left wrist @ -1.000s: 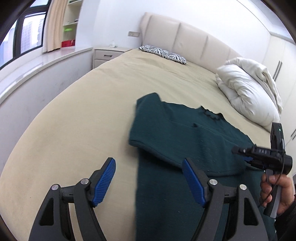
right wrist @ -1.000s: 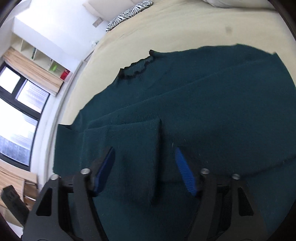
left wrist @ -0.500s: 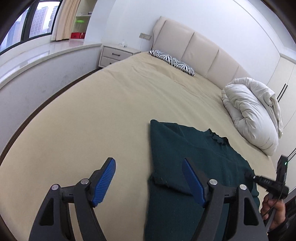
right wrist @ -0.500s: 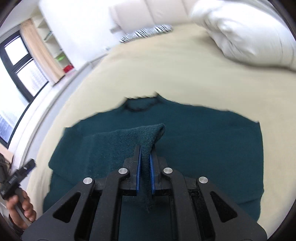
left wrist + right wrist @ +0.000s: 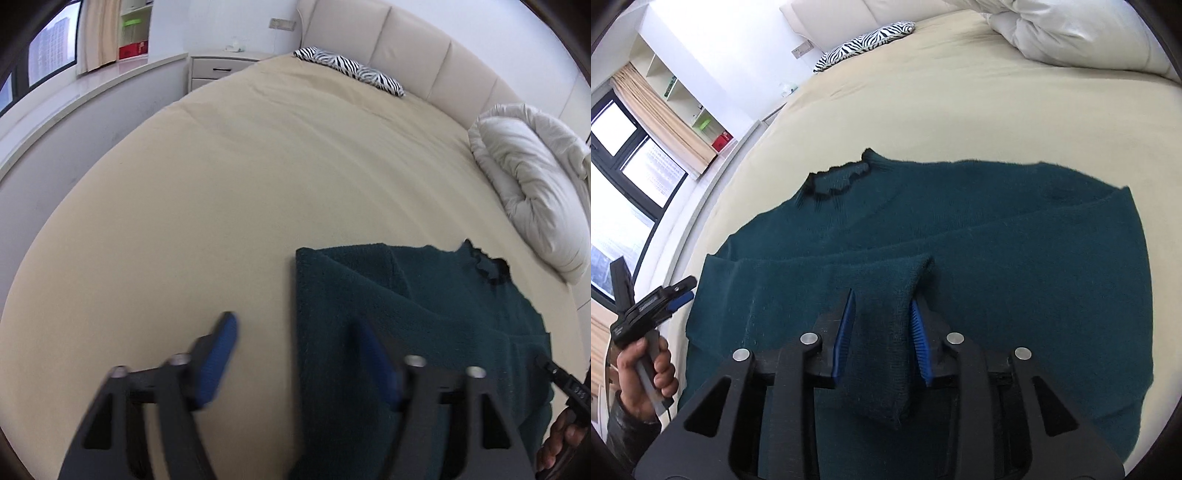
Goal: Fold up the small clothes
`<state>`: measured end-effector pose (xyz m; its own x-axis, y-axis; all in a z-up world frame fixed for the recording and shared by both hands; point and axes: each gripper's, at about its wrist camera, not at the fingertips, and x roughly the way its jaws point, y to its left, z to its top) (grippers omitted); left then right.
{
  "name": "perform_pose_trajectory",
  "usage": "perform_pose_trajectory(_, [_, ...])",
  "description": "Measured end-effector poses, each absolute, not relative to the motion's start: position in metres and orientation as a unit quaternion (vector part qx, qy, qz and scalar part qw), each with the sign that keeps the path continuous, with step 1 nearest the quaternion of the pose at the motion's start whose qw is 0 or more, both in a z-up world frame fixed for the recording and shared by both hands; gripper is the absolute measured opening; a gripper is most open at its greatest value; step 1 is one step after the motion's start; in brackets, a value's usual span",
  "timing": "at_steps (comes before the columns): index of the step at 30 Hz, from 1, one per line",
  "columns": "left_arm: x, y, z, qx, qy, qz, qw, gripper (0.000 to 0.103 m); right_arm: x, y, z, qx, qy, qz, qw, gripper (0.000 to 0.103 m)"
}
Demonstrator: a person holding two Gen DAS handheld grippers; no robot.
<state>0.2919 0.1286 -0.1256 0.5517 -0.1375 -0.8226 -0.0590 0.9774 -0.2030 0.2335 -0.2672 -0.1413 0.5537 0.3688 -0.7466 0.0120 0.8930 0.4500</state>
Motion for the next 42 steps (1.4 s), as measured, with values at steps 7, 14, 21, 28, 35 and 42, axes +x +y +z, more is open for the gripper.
perform_pose_trajectory(7, [0.280,0.117,-0.129,-0.059,0.453,-0.023,0.889,0.009,0.251,-0.250,-0.146,0.141,0.471,0.076,0.868,0.007])
perform_pose_trajectory(14, [0.278,0.133,-0.137,-0.093,0.441,-0.012,0.893,0.009,0.248,-0.260,-0.141,0.155,0.457,0.058,0.874,0.006])
perform_pose_trajectory(21, [0.274,0.135,-0.133,-0.110,0.438,-0.019,0.892,0.016,0.250,-0.272,-0.163,0.192,0.460,0.064,0.864,0.009])
perform_pose_trajectory(28, [0.237,0.133,-0.112,-0.106,0.438,-0.019,0.892,0.058,0.223,-0.276,-0.145,0.237,0.461,0.082,0.851,0.040])
perform_pose_trajectory(35, [0.223,0.124,-0.129,-0.069,0.460,-0.027,0.885,0.026,0.212,-0.259,-0.151,0.170,0.483,0.071,0.856,0.029])
perform_pose_trajectory(42, [0.222,0.124,-0.131,-0.055,0.453,-0.025,0.889,0.009,0.207,-0.255,-0.137,0.147,0.480,0.056,0.863,0.006])
